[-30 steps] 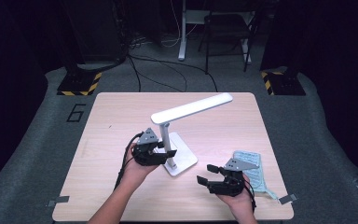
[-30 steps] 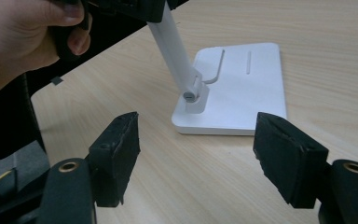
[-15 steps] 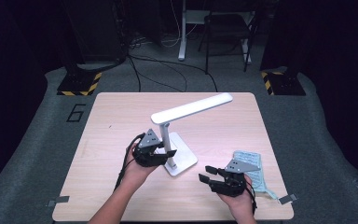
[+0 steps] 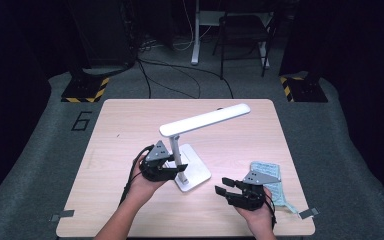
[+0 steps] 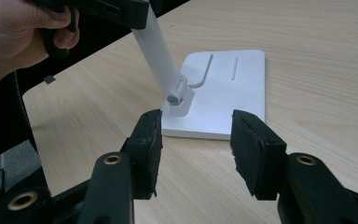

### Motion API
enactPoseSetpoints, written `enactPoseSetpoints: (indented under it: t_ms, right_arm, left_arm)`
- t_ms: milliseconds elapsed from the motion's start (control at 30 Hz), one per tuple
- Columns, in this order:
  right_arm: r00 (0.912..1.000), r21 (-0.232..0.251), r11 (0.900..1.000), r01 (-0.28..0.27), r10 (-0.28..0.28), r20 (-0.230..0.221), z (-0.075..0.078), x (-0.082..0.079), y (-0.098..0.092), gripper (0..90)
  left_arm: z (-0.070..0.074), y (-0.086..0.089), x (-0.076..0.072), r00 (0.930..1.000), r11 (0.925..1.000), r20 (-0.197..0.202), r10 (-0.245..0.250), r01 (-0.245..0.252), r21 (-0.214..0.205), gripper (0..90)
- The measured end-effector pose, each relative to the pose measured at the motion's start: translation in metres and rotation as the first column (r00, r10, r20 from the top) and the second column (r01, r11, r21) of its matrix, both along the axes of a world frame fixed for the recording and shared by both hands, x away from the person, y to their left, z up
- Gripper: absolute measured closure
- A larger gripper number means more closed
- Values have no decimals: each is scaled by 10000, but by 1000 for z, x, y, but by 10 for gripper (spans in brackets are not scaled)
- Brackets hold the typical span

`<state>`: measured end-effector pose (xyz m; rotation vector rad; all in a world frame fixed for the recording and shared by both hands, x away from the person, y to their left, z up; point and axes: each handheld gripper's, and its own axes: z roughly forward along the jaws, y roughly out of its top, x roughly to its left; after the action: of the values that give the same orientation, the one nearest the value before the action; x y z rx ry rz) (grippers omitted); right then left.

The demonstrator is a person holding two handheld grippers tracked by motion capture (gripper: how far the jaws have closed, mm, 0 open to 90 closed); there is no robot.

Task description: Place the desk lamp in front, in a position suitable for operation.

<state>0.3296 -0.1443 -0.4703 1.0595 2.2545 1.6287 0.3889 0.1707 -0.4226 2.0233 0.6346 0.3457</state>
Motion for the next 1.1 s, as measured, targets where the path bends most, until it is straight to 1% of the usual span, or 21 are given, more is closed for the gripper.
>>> enactPoseSetpoints:
  t_ms: [33,133,167,233,367,400,433,467,500,533,567,633,667,767,833,900,967,1000,1033,1067,1100]
  right_arm:
    - [10000,-50,10000,38,-38,10,0,0,0,509]
    - [9999,-117,9998,129,-129,28,1,-1,1,486]
    - [9998,-226,9995,208,-207,84,1,-1,1,456]
    - [9996,-240,9994,258,-256,100,1,-1,1,442]
    - [9990,-266,9986,450,-449,41,0,-1,1,408]
    - [9988,-287,9984,492,-491,31,0,-1,1,410]
    - [9990,-271,9986,450,-450,7,0,0,2,410]
    - [9990,-271,9986,448,-447,42,-1,0,2,413]
    - [9990,-297,9986,436,-435,44,-1,0,2,416]
    - [9992,-323,9986,409,-408,45,-1,0,2,419]
    - [9990,-357,9984,439,-438,35,-1,0,2,417]
    - [9988,-350,9982,489,-486,92,-1,0,2,410]
    - [9985,-304,9980,548,-547,39,-1,-1,2,408]
    - [9982,-379,9976,577,-571,170,-2,0,1,405]
    - [9979,-377,9973,631,-625,166,-1,0,0,405]
    - [9975,-413,9969,664,-654,260,-2,0,-1,418]
    - [9976,-478,9967,653,-641,260,-2,0,-3,424]
    - [9970,-508,9961,719,-702,336,-2,1,-4,424]
    - [9973,-461,9964,715,-706,222,-3,1,-4,423]
    - [9969,-520,9958,755,-742,266,-3,2,-5,422]
    - [9968,-412,9961,777,-769,199,-4,2,-4,422]
  left_arm:
    - [0,3,-3,10000,10000,-4,-69,69,44,527]
    - [1,6,-6,9998,9998,-15,-190,190,84,527]
    - [1,9,-10,9994,9995,-96,-319,320,70,527]
    - [1,12,-13,9988,9988,-83,-491,491,87,527]
    - [1,16,-19,9984,9983,-51,-571,572,114,527]
    - [1,16,-21,9981,9981,-75,-605,606,114,527]
    - [1,17,-22,9984,9984,43,-559,559,86,527]
    - [1,18,-24,9981,9980,7,-613,613,134,527]
    - [1,19,-25,9978,9978,-40,-661,662,79,527]
    - [0,19,-26,9979,9979,18,-652,652,47,527]
    - [1,20,-27,9975,9974,-54,-710,711,115,527]
    - [1,21,-29,9972,9972,-28,-743,743,91,527]
    - [1,22,-30,9972,9971,-20,-750,750,100,527]
    - [1,23,-32,9970,9969,-3,-777,777,86,527]
    - [2,25,-33,9950,9948,-91,-1000,1001,181,527]
    - [1,28,-35,9930,9930,-102,-1174,1175,138,527]
    - [1,32,-36,9923,9921,-30,-1236,1236,194,527]
    - [1,33,-37,9916,9915,-69,-1290,1291,148,526]
    - [1,35,-37,9916,9915,-64,-1294,1295,156,525]
    - [0,36,-38,9929,9929,-12,-1186,1186,103,525]
    - [1,38,-39,9920,9920,-90,-1256,1257,142,524]
